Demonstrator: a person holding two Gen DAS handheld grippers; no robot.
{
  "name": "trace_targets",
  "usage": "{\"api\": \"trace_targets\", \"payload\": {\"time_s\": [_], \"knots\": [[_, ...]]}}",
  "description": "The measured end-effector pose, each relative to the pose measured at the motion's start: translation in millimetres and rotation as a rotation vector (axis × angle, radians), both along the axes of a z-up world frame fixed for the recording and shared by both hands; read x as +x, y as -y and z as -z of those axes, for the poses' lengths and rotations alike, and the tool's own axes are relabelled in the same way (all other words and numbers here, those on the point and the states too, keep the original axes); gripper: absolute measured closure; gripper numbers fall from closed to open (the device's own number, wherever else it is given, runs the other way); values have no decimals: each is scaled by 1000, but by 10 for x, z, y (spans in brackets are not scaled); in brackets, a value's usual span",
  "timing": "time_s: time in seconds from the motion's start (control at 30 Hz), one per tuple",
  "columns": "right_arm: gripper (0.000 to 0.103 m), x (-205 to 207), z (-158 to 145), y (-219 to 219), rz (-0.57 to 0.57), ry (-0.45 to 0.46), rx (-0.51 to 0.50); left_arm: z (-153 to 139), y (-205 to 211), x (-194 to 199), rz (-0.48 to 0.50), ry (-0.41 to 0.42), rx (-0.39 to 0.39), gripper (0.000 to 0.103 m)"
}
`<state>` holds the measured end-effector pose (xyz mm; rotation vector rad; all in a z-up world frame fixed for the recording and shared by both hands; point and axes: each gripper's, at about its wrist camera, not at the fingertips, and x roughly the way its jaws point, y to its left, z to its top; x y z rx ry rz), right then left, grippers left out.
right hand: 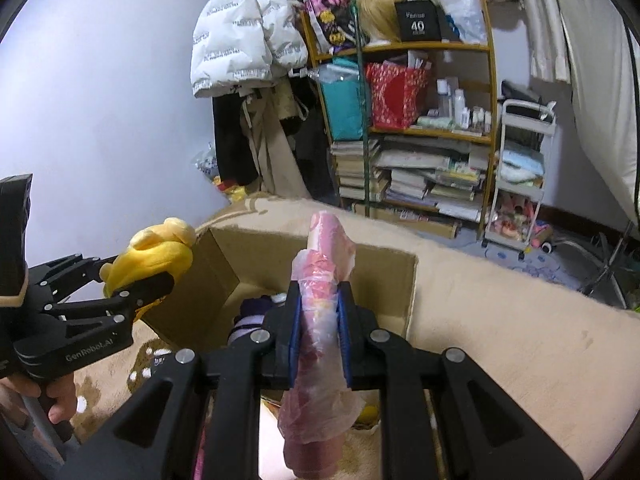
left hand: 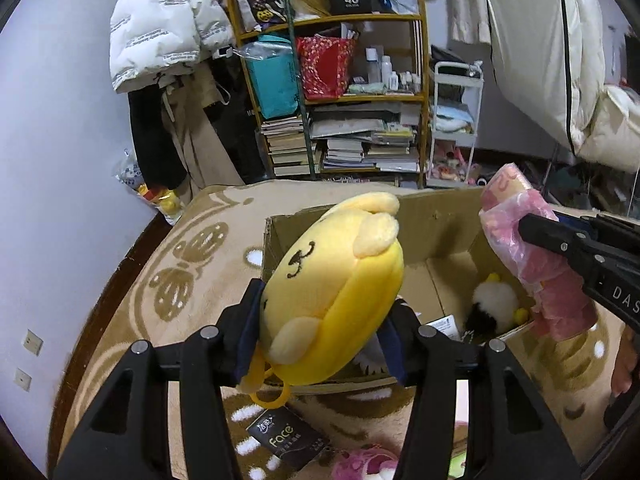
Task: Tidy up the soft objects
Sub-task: 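Open both tools to release the bear and pink item into the box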
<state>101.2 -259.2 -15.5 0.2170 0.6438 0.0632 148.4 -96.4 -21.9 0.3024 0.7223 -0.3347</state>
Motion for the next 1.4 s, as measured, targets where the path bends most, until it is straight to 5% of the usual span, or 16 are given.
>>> {"api": "trace_targets", "payload": {"time_s": [0.2, 0.33, 0.43, 0.5, 0.87, 1.4], "knots": [[85, 57, 113, -38, 1, -45, 0, 85, 12, 34, 0, -35, 11, 46], [81, 82, 160, -19, 8, -72, 10, 86, -4, 56, -11, -43, -4, 34], [66, 82, 208, 15, 20, -84, 30, 80, -36, 54, -21, -51, -15, 31], [48, 78, 222, 21, 30, -89, 29, 66, -60, 48, -33, -54, -17, 24], [2, -177, 26, -56, 41, -39, 30, -77, -383, -97, -109, -77, -61, 18], [0, -619, -94, -326, 8, -49, 2, -234, -749, -529, -170, -118, -65, 4]]}}
